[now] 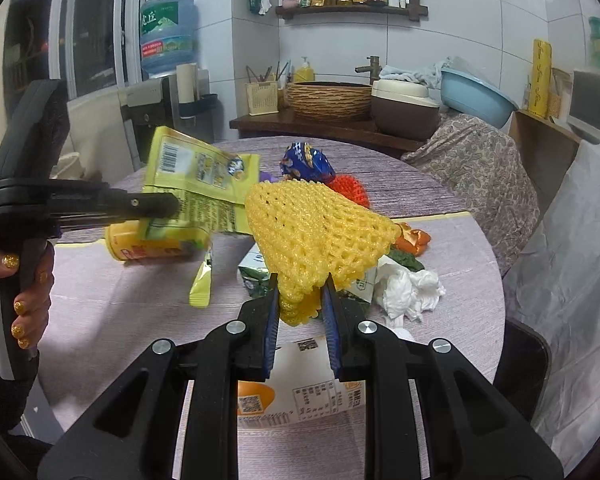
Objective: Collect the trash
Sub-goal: 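Carry both items to the black bin and open both grippers to drop them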
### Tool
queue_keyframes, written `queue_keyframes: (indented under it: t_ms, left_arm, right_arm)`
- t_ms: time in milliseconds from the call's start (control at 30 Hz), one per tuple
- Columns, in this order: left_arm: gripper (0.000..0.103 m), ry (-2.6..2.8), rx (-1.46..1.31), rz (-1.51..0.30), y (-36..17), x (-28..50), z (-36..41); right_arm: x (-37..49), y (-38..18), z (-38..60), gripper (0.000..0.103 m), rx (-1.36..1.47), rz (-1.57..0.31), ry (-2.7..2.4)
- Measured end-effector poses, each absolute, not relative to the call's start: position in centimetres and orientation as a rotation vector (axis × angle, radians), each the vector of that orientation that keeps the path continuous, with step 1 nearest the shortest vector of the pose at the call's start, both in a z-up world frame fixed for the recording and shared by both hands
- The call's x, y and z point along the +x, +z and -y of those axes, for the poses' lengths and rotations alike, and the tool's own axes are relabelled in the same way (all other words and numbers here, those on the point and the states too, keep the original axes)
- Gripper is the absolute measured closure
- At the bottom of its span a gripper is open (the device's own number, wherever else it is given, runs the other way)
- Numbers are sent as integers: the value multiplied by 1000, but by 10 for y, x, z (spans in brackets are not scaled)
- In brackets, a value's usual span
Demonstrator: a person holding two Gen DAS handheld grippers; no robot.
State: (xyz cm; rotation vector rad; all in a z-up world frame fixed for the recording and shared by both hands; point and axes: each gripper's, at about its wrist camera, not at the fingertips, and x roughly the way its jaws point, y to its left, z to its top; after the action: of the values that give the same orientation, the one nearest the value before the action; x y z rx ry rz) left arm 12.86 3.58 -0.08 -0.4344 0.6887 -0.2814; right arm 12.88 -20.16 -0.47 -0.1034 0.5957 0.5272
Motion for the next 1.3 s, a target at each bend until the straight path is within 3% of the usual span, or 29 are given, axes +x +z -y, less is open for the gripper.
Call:
queue_keyframes:
  t_ms: [300, 633, 967, 1133, 1300]
  left_arm:
    - [100, -372, -358, -623, 30, 122, -2]
    - [100, -640, -143, -716, 60, 175, 140]
    - [100, -661, -3, -956, -19, 225, 303]
    - [100, -648, 21, -1063, -67, 240, 347]
    - [100, -614, 44, -1099, -98, 256, 369]
  right_arm:
    - [125, -5, 229, 82, -13, -541, 461]
    - [153, -24, 373, 82, 179, -560, 111]
    - [184, -152, 483, 82, 348, -826, -137]
    - [187, -207, 497, 82, 427, -905, -136]
    - [190, -226, 495, 82, 470, -926, -124]
